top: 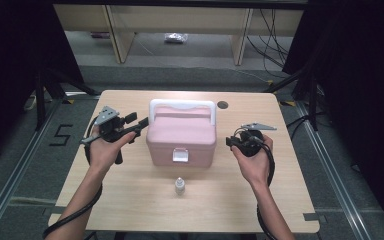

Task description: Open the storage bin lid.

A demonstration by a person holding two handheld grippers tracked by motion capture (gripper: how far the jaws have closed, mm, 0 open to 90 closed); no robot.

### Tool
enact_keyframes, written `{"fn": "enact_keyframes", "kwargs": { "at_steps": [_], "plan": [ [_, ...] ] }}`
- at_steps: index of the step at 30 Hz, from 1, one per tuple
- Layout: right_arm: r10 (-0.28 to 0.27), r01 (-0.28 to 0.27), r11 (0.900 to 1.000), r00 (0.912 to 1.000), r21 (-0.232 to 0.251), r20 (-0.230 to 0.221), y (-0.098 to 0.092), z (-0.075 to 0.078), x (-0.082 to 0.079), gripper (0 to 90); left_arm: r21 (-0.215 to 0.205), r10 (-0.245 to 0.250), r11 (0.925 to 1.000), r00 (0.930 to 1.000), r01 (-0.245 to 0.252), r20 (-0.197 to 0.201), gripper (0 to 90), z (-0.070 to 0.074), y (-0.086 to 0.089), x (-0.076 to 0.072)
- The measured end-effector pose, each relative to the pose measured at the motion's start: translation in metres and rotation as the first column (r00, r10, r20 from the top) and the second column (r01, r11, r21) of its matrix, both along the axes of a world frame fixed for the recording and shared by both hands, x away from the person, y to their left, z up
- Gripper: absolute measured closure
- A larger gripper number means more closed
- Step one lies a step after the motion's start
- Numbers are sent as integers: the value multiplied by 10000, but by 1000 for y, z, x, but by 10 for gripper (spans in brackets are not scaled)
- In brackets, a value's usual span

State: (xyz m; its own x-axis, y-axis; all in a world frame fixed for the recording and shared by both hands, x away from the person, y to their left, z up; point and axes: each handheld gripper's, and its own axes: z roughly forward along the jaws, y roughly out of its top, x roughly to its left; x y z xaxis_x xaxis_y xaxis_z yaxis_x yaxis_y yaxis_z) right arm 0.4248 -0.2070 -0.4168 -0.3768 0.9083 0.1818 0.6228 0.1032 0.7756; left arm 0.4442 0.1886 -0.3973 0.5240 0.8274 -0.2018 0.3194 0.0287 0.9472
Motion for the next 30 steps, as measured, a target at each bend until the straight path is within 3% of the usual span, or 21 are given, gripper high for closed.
{"fn": "enact_keyframes", "kwargs": {
  "at_steps": [2,11,17,21,22,25,30],
  "plan": [
    [-135,135,9995,9999,283,-26,0,1,-2,757,24,-132,9999,9998,133,-123,441,1,-6,6],
    [-148,147,9994,9999,301,55,3,5,-3,749,372,71,9993,9980,-48,-625,456,-2,-23,32],
    [7,-9,9999,9998,102,183,5,6,-4,749,656,208,9977,9974,-163,-684,577,-5,-26,38],
    [82,-86,9995,9999,301,132,5,7,-6,753,475,116,9988,9963,-76,-853,693,-4,-26,38],
    [36,-38,9999,9998,115,186,4,7,-7,754,416,146,9991,9954,-108,-943,697,-3,-26,37],
    [117,-119,9993,9999,350,77,5,6,-8,762,134,102,9999,9929,-86,-1183,713,-1,-24,37],
    [242,-243,9991,9997,341,25,9,8,-13,781,201,-21,9998,9928,45,-1196,727,4,-23,38]
  ]
}}
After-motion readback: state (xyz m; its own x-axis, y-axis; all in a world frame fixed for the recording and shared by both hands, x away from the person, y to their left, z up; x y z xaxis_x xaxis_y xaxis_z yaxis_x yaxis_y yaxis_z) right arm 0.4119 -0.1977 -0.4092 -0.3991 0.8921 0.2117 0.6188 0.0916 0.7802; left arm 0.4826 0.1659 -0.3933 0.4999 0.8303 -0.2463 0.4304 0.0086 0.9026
